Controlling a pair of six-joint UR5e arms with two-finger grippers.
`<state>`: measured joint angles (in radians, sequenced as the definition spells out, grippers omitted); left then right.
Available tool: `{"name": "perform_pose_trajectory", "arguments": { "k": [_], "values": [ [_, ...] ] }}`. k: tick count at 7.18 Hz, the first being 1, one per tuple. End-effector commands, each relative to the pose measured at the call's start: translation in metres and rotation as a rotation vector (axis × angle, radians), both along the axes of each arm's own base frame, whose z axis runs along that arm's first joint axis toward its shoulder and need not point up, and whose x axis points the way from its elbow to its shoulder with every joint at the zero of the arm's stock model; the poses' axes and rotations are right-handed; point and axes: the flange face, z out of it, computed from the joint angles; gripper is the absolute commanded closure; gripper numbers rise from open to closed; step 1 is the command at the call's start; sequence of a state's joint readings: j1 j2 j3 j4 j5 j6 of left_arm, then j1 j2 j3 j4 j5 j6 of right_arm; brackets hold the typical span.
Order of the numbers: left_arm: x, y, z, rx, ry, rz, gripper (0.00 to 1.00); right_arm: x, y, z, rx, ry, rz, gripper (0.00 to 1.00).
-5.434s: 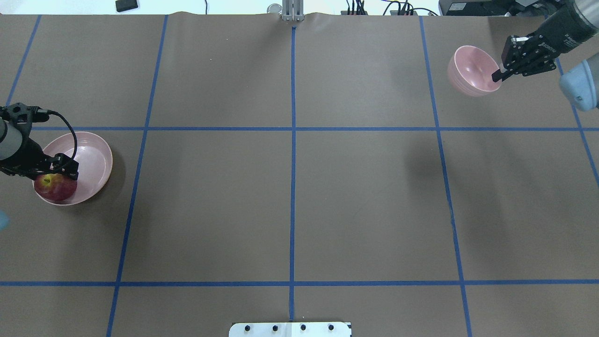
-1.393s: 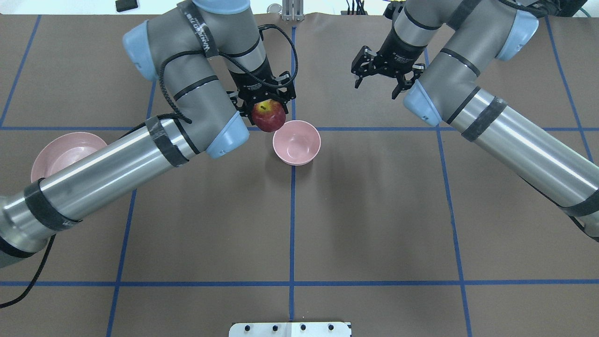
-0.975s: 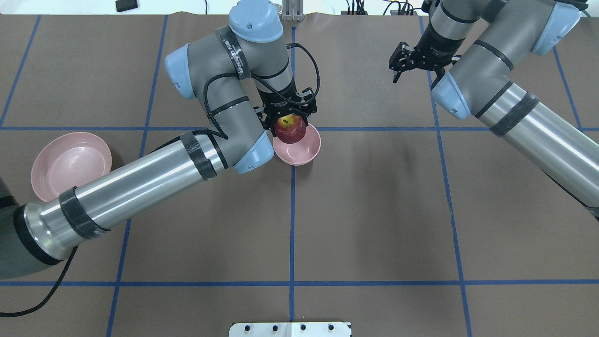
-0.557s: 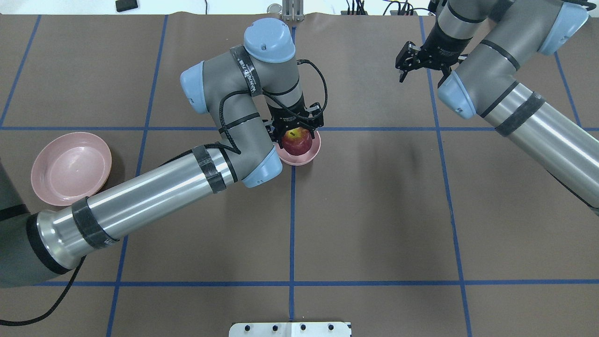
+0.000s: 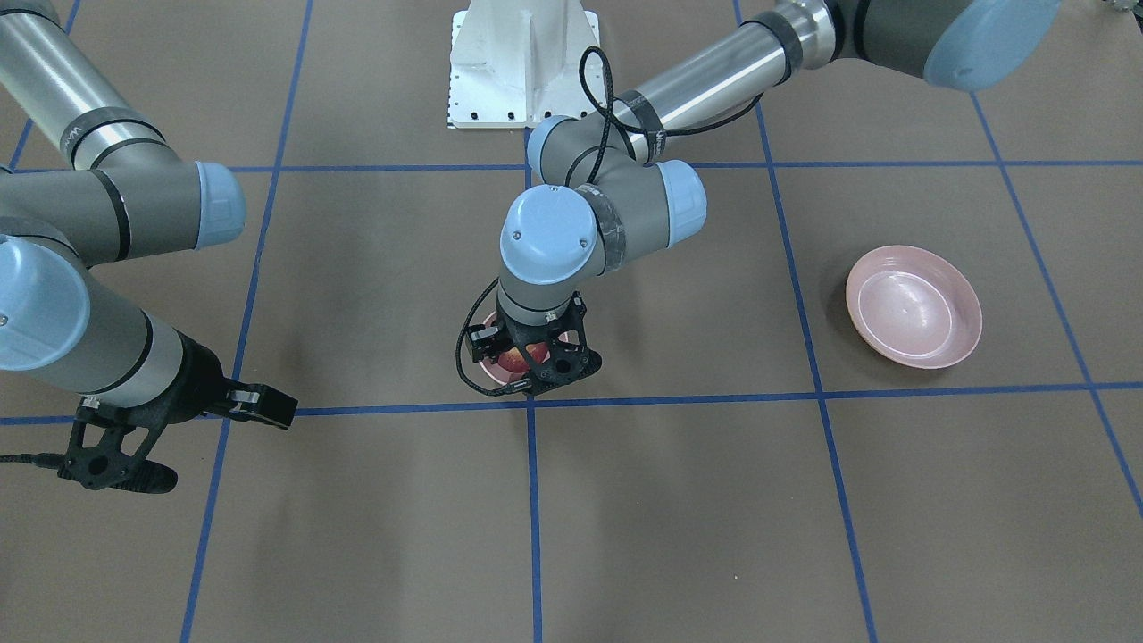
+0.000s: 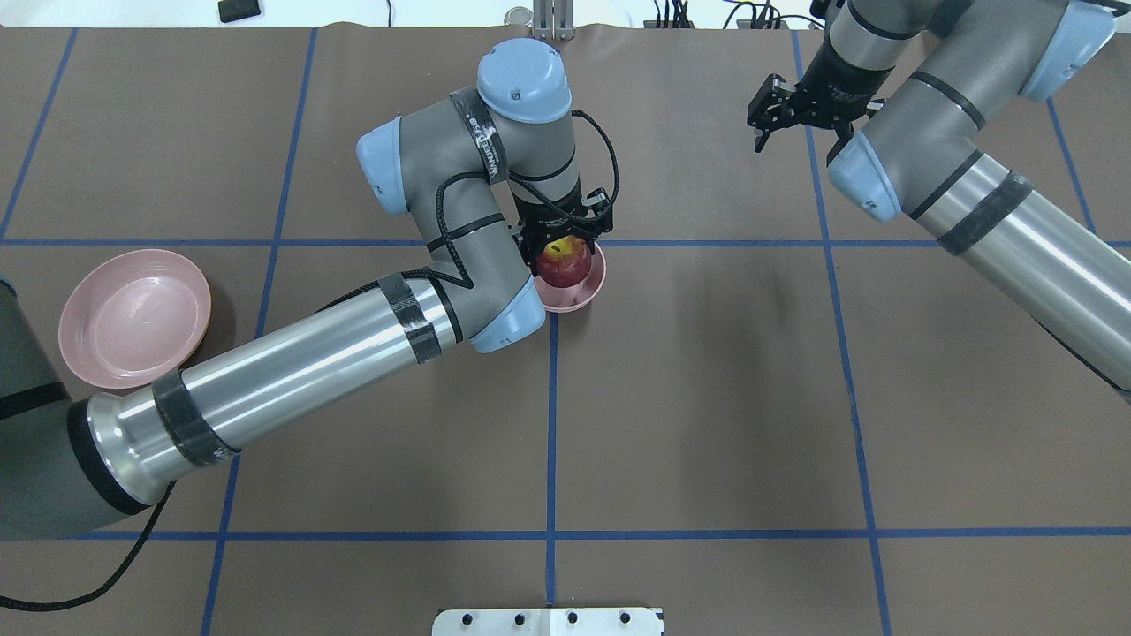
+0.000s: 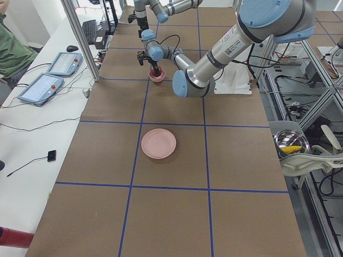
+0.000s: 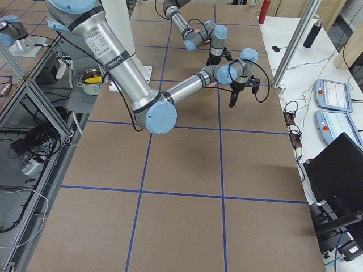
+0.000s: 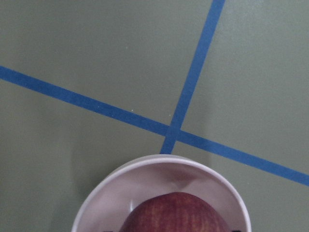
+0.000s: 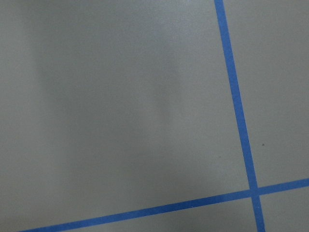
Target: Move apple from plate to bowl
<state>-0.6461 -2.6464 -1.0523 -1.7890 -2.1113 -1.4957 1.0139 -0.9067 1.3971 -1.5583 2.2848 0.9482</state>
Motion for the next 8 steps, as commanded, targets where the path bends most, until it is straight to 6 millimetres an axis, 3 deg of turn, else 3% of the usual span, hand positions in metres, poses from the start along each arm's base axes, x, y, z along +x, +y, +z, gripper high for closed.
{"name": "perform_pose_trajectory", "arguments": {
  "k": [1,2,4,6,7,8],
  "values": [
    [-0.001,-0.001,-0.001,0.007,-0.005,-0.016,0.01,0.004,0.000,-0.006,0.030,-0.009,-0.012,0.00],
    [-0.003,-0.001,-0.001,0.014,-0.002,-0.013,0.01,0.014,-0.003,-0.004,0.032,-0.012,-0.012,0.00],
    [-0.026,0.005,-0.014,0.069,0.028,0.008,0.01,0.054,-0.011,0.032,0.081,0.011,-0.043,0.00],
    [-0.109,0.007,-0.011,0.138,-0.022,0.034,0.01,0.108,-0.014,0.080,0.119,0.038,-0.065,0.00],
    [-0.161,0.016,0.019,0.152,-0.043,0.024,0.01,0.136,-0.012,0.108,0.100,0.059,-0.065,0.00],
    [-0.210,0.027,0.064,0.198,-0.053,0.033,0.01,0.167,-0.015,0.118,0.116,0.087,-0.097,0.00]
  ]
}}
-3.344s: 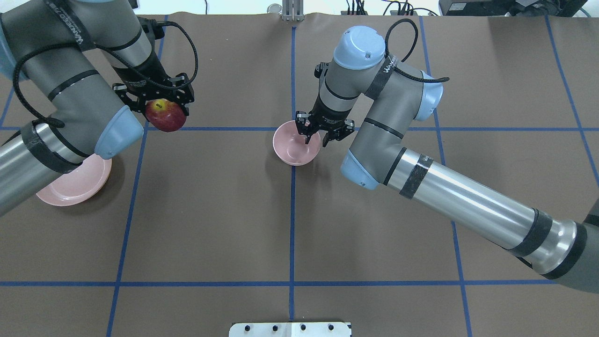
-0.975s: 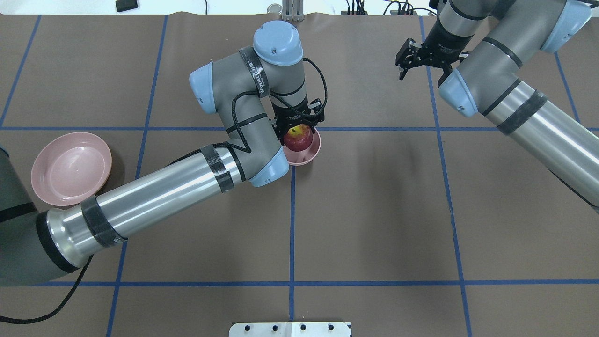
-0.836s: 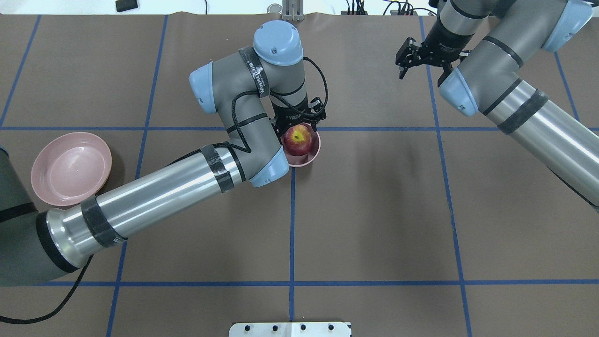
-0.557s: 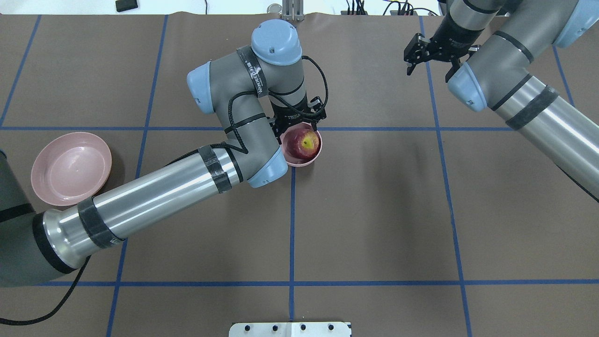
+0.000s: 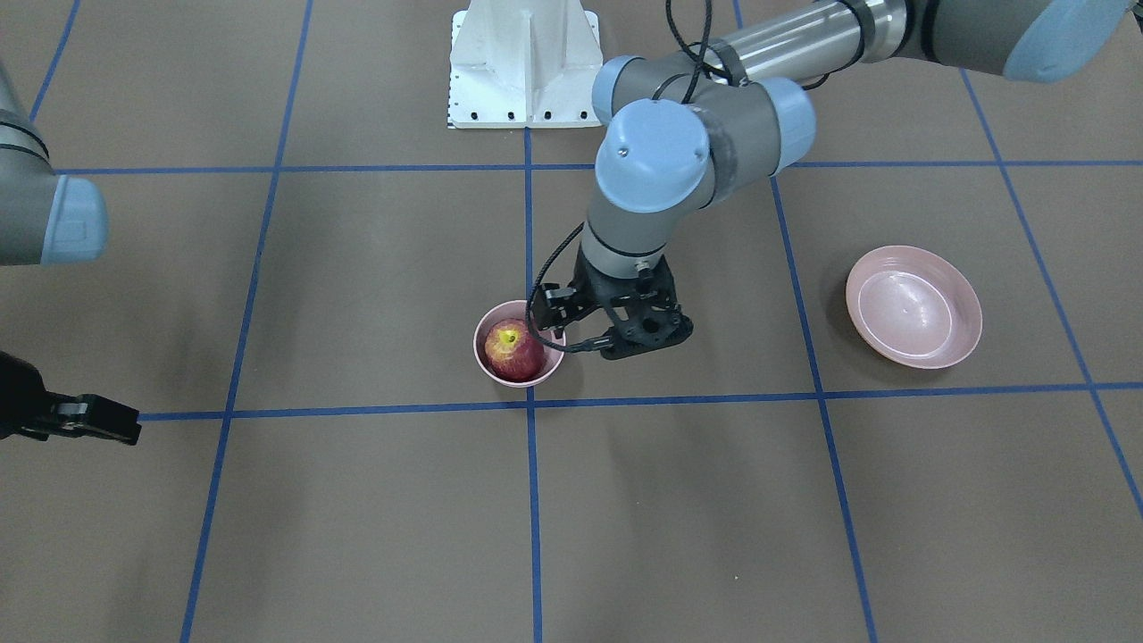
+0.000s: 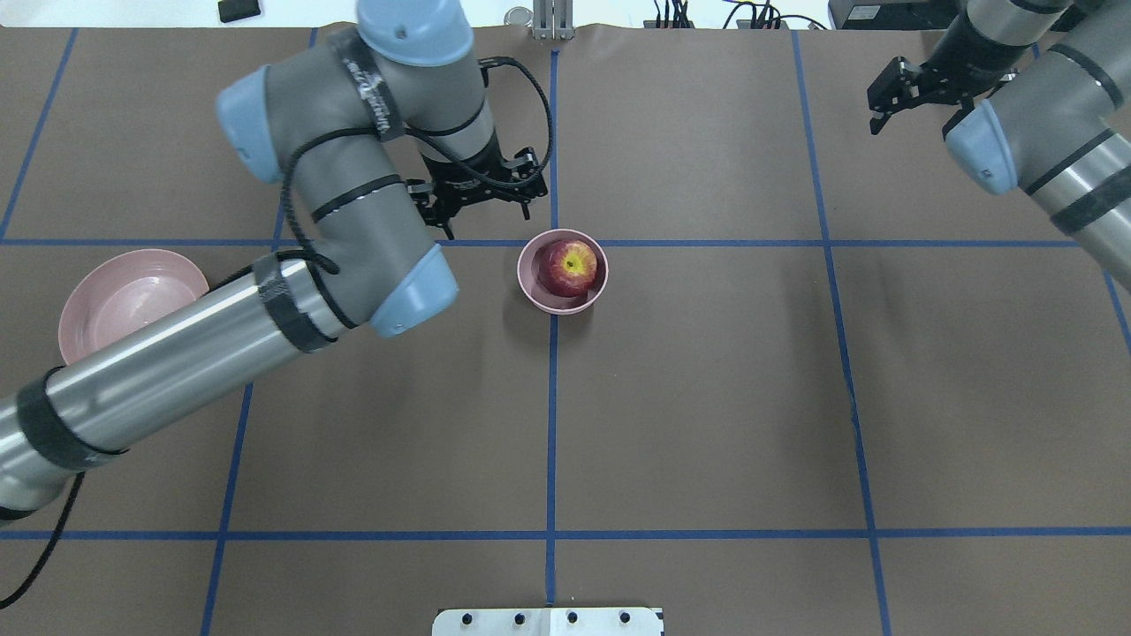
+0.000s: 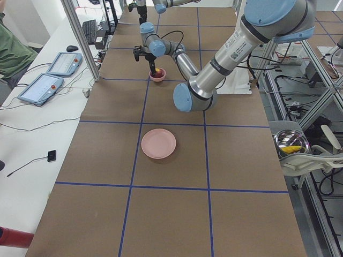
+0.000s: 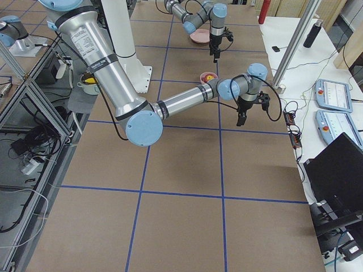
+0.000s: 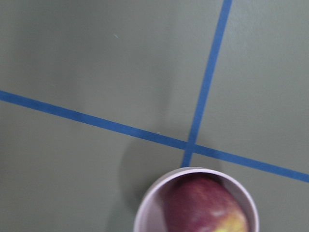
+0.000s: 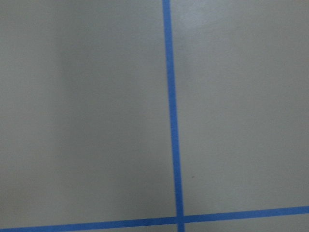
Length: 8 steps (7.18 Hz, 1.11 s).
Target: Move apple from plate to bowl
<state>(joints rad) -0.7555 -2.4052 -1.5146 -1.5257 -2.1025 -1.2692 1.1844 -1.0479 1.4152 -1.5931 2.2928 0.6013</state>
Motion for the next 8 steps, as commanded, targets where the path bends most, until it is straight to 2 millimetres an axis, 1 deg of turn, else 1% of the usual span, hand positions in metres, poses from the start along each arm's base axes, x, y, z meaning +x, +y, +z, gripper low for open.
{"name": "perform_pose_trajectory", "arguments": {
  "k": [1,2,3,4,5,6,7,8],
  "values": [
    [-0.129,0.016,0.082,0.150,-0.044,0.045,0.01,0.071,0.016,0.053,0.039,0.064,-0.096,0.00],
    [-0.187,0.019,0.134,0.177,-0.086,0.068,0.01,0.104,0.026,0.082,0.064,0.075,-0.135,0.00],
    [-0.246,0.006,0.183,0.164,-0.139,0.040,0.01,0.139,0.044,0.122,0.076,0.080,-0.169,0.00],
    [-0.307,-0.003,0.224,0.209,-0.190,0.065,0.01,0.175,0.060,0.149,0.095,0.077,-0.191,0.00],
    [-0.364,-0.015,0.268,0.252,-0.234,0.123,0.01,0.193,0.076,0.174,0.068,0.081,-0.181,0.00],
    [-0.416,-0.023,0.305,0.266,-0.215,0.163,0.01,0.215,0.095,0.196,0.032,0.067,-0.145,0.00],
    [-0.468,-0.014,0.357,0.286,-0.188,0.220,0.01,0.219,0.104,0.199,0.026,0.057,-0.137,0.00],
    [-0.517,0.016,0.404,0.338,-0.188,0.283,0.01,0.221,0.114,0.195,0.040,0.056,-0.134,0.00]
  ]
}}
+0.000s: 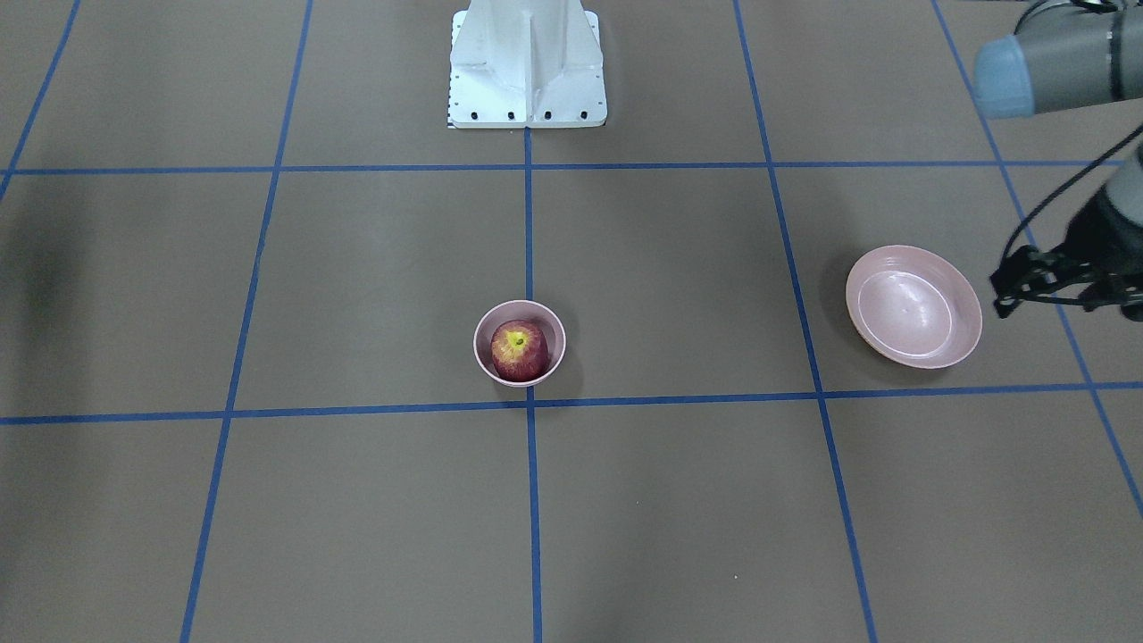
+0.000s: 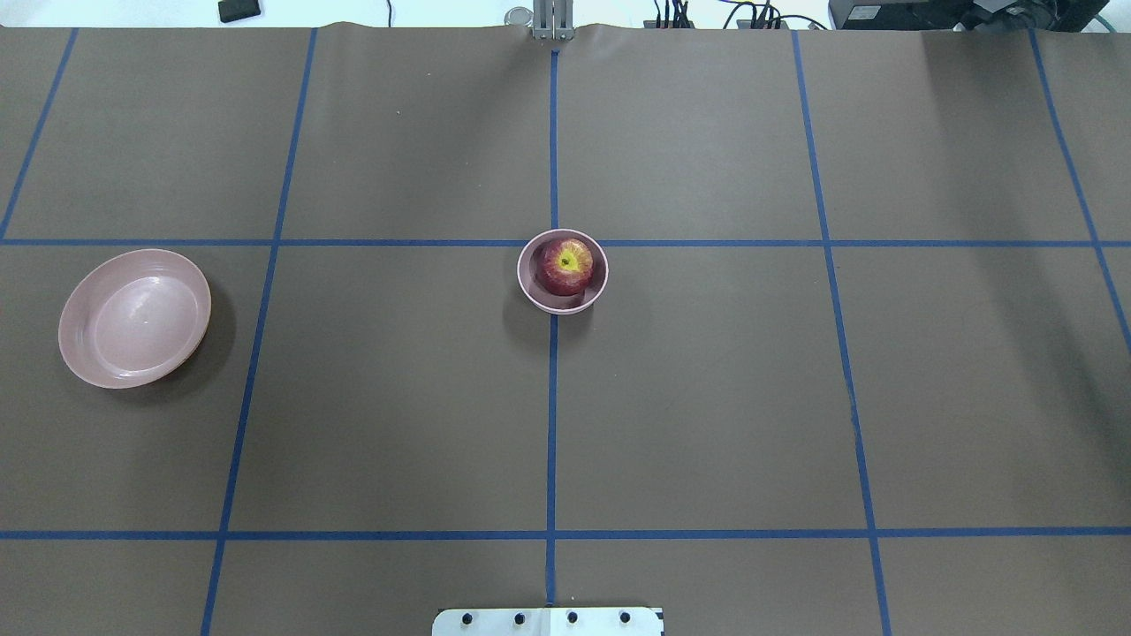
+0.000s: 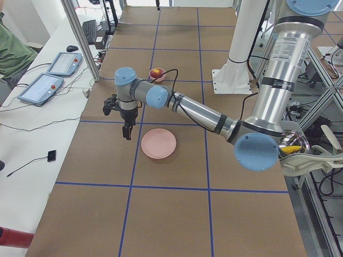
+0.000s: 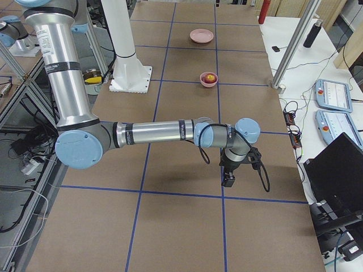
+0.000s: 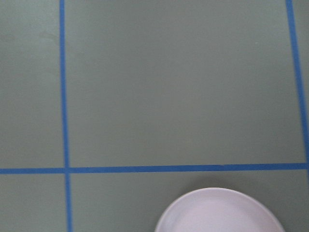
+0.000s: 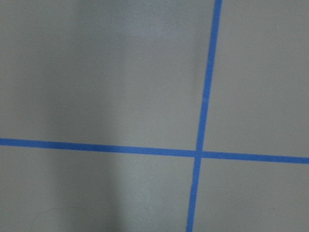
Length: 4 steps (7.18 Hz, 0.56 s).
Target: Move apple from plate to bowl
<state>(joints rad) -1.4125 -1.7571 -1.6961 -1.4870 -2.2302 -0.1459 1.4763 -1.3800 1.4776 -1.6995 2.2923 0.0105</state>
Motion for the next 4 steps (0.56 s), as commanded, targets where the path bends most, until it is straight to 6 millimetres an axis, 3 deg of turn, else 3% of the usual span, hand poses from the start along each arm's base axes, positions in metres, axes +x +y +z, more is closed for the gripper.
{"name": "perform_pose_trajectory", "arguments": {
  "k": [1,2,3,4],
  "values": [
    [-0.089,0.058,0.091,0.026,0.006,0.071,0.01,0.008,0.024,0.003,0.020,-0.007,0.010,0.00],
    [-0.091,0.072,0.117,0.007,0.002,0.068,0.01,0.010,0.040,-0.006,0.040,-0.006,0.015,0.00],
    [-0.091,0.079,0.126,-0.003,0.003,0.059,0.01,0.011,0.047,-0.015,0.052,-0.003,0.024,0.00],
    [-0.090,0.075,0.121,-0.047,0.010,0.008,0.01,0.011,0.047,-0.009,0.036,0.004,0.028,0.00]
  ]
}}
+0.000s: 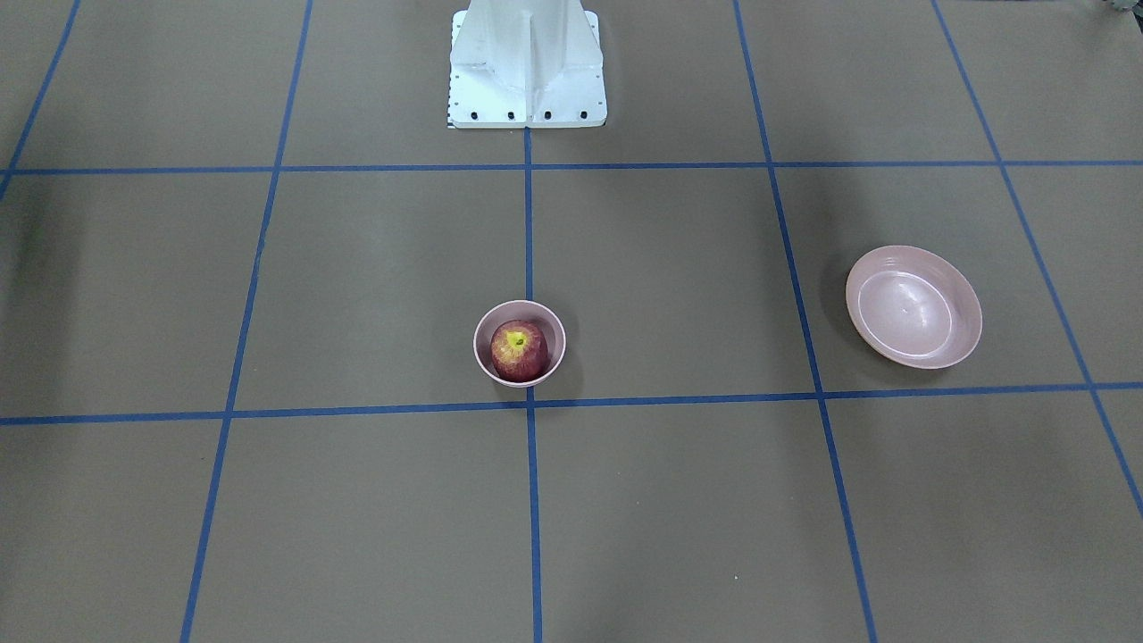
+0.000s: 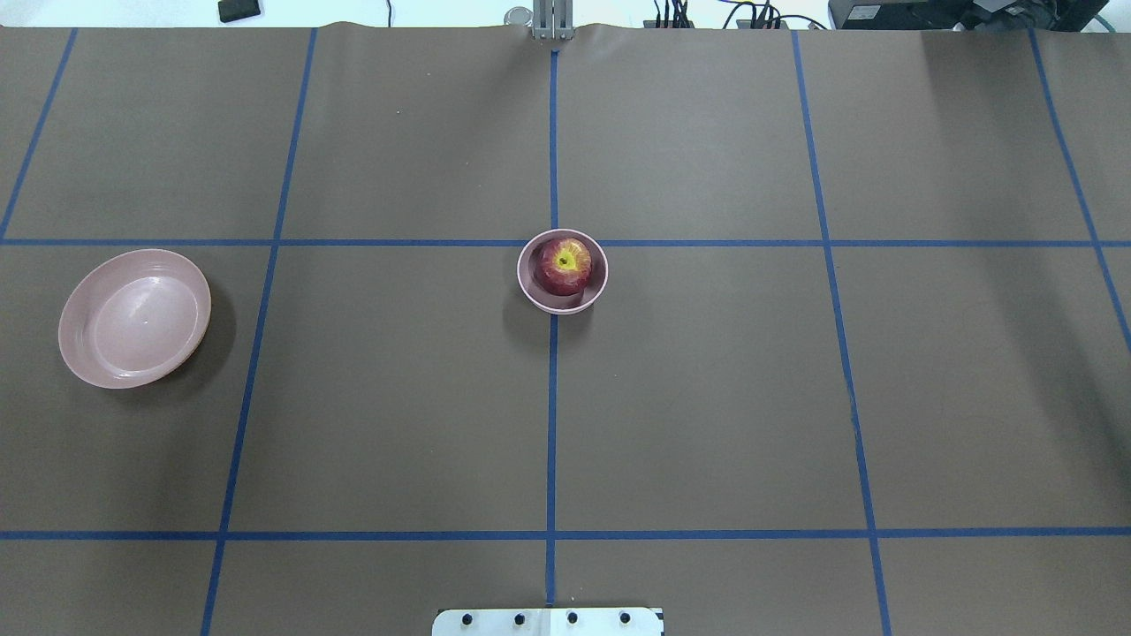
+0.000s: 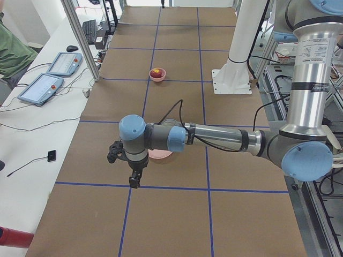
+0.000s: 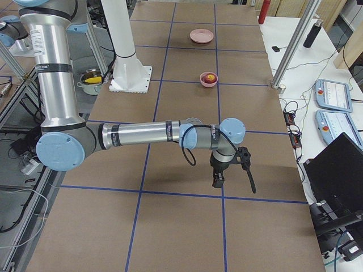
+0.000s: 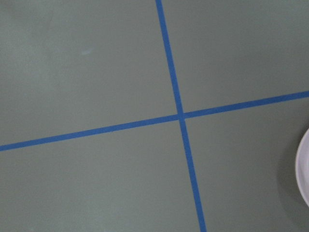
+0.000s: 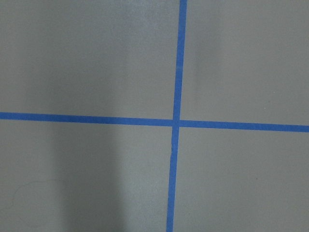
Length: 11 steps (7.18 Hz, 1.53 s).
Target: Move apple from plate to bowl
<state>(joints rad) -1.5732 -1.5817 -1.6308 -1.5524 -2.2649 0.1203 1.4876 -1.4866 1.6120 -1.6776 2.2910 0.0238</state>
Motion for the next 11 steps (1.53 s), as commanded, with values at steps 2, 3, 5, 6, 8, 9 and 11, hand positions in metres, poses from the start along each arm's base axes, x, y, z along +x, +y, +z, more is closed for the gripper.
{"name": "perform_pose_trajectory", "arguments": {
  "k": [2,3,5,6,8,9,11],
  "values": [
    [-0.001,0.008,0.004,-0.068,0.008,-0.085,0.01,0.002,0.012,0.016,-0.032,0.016,0.006,0.00],
    [-0.001,0.008,0.005,-0.068,0.007,-0.085,0.01,0.002,0.011,0.021,-0.041,0.016,0.004,0.00],
    [-0.001,0.008,0.003,-0.067,0.007,-0.086,0.01,0.003,0.011,0.021,-0.040,0.030,0.004,0.00],
    [-0.001,0.008,0.003,-0.067,0.009,-0.085,0.01,0.003,0.010,0.021,-0.040,0.030,0.004,0.00],
    [-0.001,0.007,0.002,-0.066,0.009,-0.086,0.01,0.003,0.010,0.021,-0.040,0.030,0.004,0.00],
    [-0.001,0.006,0.002,-0.063,0.007,-0.085,0.01,0.003,0.011,0.022,-0.041,0.030,0.004,0.00],
    [-0.001,0.006,0.003,-0.066,0.005,-0.085,0.01,0.003,0.011,0.022,-0.041,0.030,0.004,0.00]
  ]
}}
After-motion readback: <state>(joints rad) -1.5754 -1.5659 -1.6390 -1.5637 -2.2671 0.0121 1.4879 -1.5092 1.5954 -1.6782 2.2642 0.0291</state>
